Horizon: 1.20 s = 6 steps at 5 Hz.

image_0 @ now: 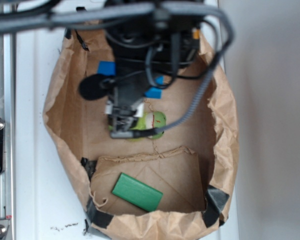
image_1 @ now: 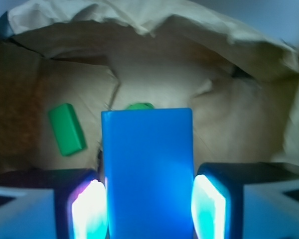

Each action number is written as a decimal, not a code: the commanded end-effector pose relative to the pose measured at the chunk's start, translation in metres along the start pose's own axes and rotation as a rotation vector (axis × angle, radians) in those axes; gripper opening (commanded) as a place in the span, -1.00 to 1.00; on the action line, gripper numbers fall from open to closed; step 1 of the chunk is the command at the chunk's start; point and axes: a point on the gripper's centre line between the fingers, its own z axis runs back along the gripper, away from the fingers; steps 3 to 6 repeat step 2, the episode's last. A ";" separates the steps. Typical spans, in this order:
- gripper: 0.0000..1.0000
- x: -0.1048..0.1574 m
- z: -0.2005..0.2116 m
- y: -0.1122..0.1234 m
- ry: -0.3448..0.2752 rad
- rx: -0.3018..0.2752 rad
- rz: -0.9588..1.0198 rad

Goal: Grab the blue block.

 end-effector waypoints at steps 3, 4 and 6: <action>-1.00 0.002 0.014 -0.007 -0.092 0.028 -0.030; -1.00 0.002 0.014 -0.007 -0.092 0.028 -0.030; -1.00 0.002 0.014 -0.007 -0.092 0.028 -0.030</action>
